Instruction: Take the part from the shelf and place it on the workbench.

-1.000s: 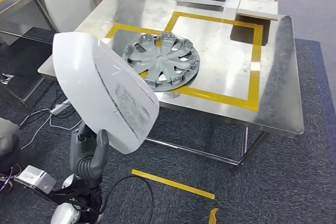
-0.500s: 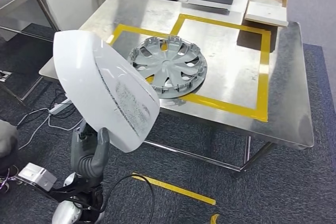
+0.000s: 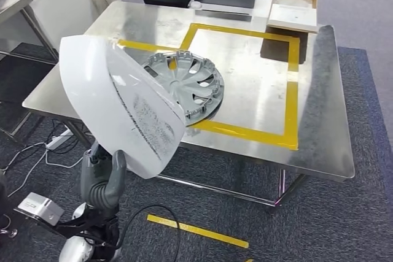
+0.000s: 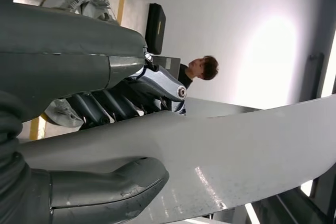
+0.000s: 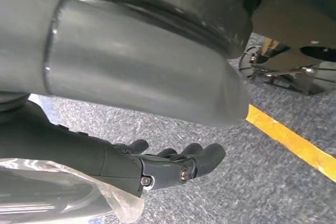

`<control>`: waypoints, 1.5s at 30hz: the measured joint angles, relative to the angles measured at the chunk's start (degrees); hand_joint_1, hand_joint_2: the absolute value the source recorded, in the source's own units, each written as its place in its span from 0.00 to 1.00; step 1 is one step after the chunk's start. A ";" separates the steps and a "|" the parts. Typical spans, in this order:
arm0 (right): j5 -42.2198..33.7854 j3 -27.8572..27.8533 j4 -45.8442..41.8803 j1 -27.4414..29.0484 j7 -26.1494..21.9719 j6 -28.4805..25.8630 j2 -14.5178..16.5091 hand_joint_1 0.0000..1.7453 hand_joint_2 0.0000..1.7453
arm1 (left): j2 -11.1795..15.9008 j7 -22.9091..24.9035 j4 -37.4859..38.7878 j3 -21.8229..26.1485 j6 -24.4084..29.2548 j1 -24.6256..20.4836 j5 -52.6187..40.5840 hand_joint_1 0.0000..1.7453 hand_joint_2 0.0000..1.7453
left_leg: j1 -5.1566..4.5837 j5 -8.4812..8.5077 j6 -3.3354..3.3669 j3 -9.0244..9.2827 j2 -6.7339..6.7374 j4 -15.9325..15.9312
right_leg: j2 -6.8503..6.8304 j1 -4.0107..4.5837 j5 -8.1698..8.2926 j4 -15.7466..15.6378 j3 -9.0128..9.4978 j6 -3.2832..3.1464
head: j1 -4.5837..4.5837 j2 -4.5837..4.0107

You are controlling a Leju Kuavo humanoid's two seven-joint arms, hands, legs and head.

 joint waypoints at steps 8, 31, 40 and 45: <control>0.50 -0.07 0.03 -0.09 0.00 -0.04 0.03 0.00 0.00 | -0.12 0.02 -0.11 -0.23 0.11 0.27 -0.17 1.00 1.00 | -0.28 2.10 2.30 3.40 -0.25 -8.25 | -0.21 -0.01 -2.50 3.38 0.22 2.50 | 0.20 -0.01; 1.20 -0.74 0.02 0.92 -0.94 -0.24 0.27 0.00 0.00 | 2.63 1.21 -0.60 4.38 17.54 0.76 -20.79 1.00 1.00 | 0.69 0.48 -1.54 1.19 -0.29 -2.58 | -0.48 -0.16 0.97 -0.54 -0.28 0.30 | -0.26 -0.01; 3.04 -0.73 0.02 0.70 -1.56 1.69 0.33 0.00 0.00 | 13.03 8.56 8.39 21.91 30.61 -7.82 -42.35 1.00 1.00 | 0.41 2.77 -0.36 2.34 -0.37 -8.04 | -0.39 0.14 0.10 -0.89 0.09 -0.58 | -0.36 -0.01; 3.54 -0.74 0.03 0.81 -2.89 2.34 0.33 0.00 0.00 | 23.04 6.48 26.88 35.50 33.93 -13.92 -43.67 1.00 1.00 | 0.39 2.67 -0.20 2.34 -0.11 -8.04 | -0.16 0.14 0.24 -1.31 0.10 0.39 | -0.39 -0.01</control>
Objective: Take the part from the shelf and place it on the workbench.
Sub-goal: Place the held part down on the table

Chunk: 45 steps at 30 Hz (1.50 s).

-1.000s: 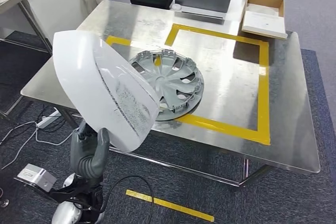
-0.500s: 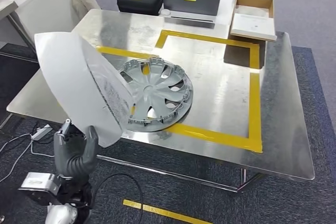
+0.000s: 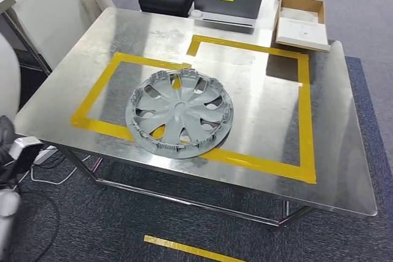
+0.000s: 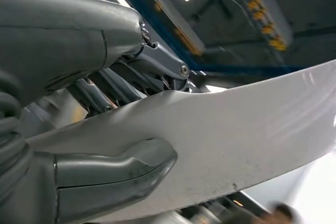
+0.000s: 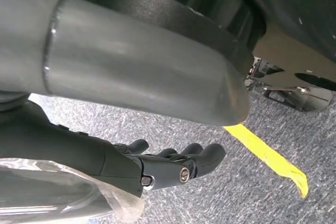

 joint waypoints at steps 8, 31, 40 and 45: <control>-0.07 -0.02 0.03 0.09 0.06 0.74 0.00 0.00 0.00 | 11.30 1.07 22.77 13.14 -0.55 -7.27 0.24 1.00 1.00 | 0.12 -0.10 0.10 0.06 -0.02 -0.01 | -0.15 0.04 -0.22 -0.03 -0.52 1.08 | -0.04 0.00; 0.09 -0.60 0.03 -0.59 0.87 1.14 0.12 0.00 0.00 | 9.22 15.72 43.06 5.06 -5.44 -20.24 -16.22 1.00 1.00 | 0.21 -0.12 0.06 0.18 -0.15 -0.02 | -0.19 0.18 -0.24 -0.02 0.07 1.09 | -0.03 0.00; -0.85 -1.55 0.03 -0.99 1.24 1.42 0.66 0.00 0.00 | -1.28 18.21 50.19 -0.59 0.26 -19.23 -21.48 1.00 1.00 | 0.08 -0.15 0.10 0.27 -0.35 -0.01 | -0.50 0.03 -0.34 -0.05 -0.09 1.22 | -0.03 0.00; -0.92 -2.08 0.03 -1.12 1.32 1.20 0.64 0.00 0.00 | -4.11 18.21 51.38 -2.04 0.48 -20.96 -22.47 1.00 1.00 | 0.04 -0.08 0.18 0.38 -0.90 -0.05 | -1.10 -0.06 -0.49 -0.06 0.01 1.33 | -0.02 0.00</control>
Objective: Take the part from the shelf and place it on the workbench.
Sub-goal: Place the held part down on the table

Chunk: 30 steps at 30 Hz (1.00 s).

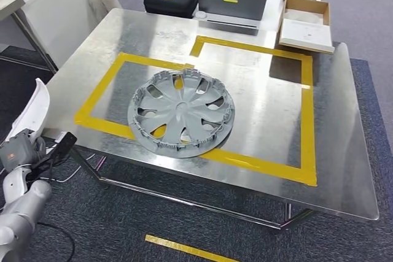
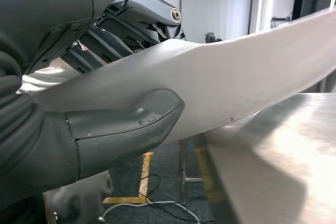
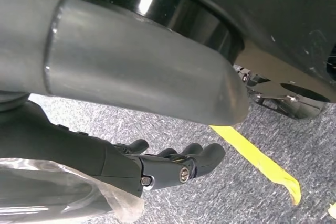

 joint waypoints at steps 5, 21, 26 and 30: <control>0.00 -0.39 0.00 0.02 0.08 -0.01 -0.01 0.00 0.00 | -1.09 0.04 0.55 -0.76 -0.04 -0.96 -0.12 1.00 1.00 | 0.00 0.06 -0.01 0.21 -0.03 -0.05 | -0.01 0.00 0.01 0.02 0.20 0.00 | -0.01 0.00; 0.06 -0.50 0.00 -0.01 0.71 0.18 -0.01 0.00 0.00 | -2.97 -3.54 0.84 -1.49 -0.31 -1.63 -0.20 1.00 1.00 | -0.06 0.08 0.01 0.32 -0.13 -0.06 | -0.16 -0.04 0.01 0.02 0.30 0.00 | -0.01 0.00; 0.40 -0.53 0.00 -0.15 0.76 0.96 0.02 0.00 0.00 | -6.70 -7.47 0.84 -4.03 -0.47 -2.92 -0.27 1.00 1.00 | -0.15 0.11 0.03 0.37 -0.23 -0.06 | -0.23 -0.11 0.03 0.02 0.42 0.04 | 0.00 0.00; 0.88 -0.53 0.00 -0.17 1.03 1.18 0.07 0.00 0.00 | -9.49 -10.32 0.70 -5.76 -2.32 -4.50 1.82 1.00 1.00 | -0.17 0.12 0.05 0.41 -0.20 -0.04 | -0.17 -0.13 0.07 0.02 0.42 0.09 | -0.01 0.00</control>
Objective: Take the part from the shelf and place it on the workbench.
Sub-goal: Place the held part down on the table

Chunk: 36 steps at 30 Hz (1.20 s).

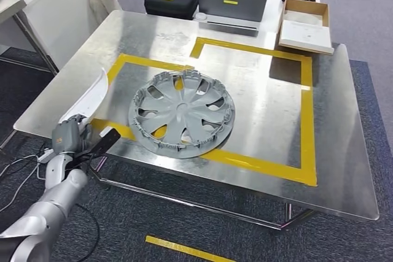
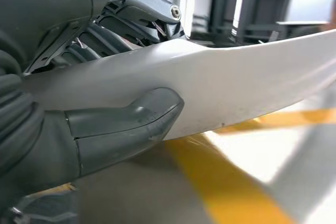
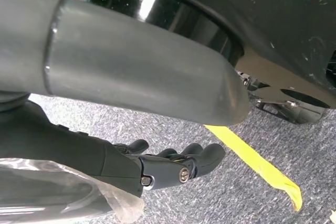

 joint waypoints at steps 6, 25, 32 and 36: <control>0.95 0.01 0.00 0.11 2.47 1.00 0.01 0.00 0.00 | -1.28 3.13 -4.48 -5.34 -8.91 -6.22 0.56 1.00 1.00 | 0.05 0.03 -0.01 -0.06 0.11 0.02 | 0.17 0.02 0.08 0.02 -0.04 0.08 | -0.01 0.00; -3.67 -3.24 0.00 -0.04 6.13 -0.14 0.09 0.00 0.00 | -1.91 17.87 -2.77 -18.27 -15.44 -22.08 -6.42 0.00 1.00 | 0.05 0.10 -0.02 -0.27 0.45 -0.01 | 0.54 0.03 0.24 0.06 0.25 0.19 | 0.00 0.00; -4.52 -4.72 0.00 -0.31 5.89 -0.45 0.28 0.00 0.00 | -2.37 17.87 -0.86 -18.93 -15.50 -23.65 -6.39 0.00 0.00 | 0.04 0.10 -0.02 -0.29 0.45 0.00 | 0.54 0.03 0.24 0.05 0.24 0.19 | -0.01 0.00; -4.64 -5.35 0.00 -0.57 5.63 -0.57 0.42 0.00 0.00 | -2.87 16.64 -0.30 -18.96 -14.85 -23.71 -5.75 0.00 0.00 | 0.04 0.10 -0.02 -0.29 0.45 0.00 | 0.54 0.03 0.24 0.05 0.23 0.19 | -0.01 0.00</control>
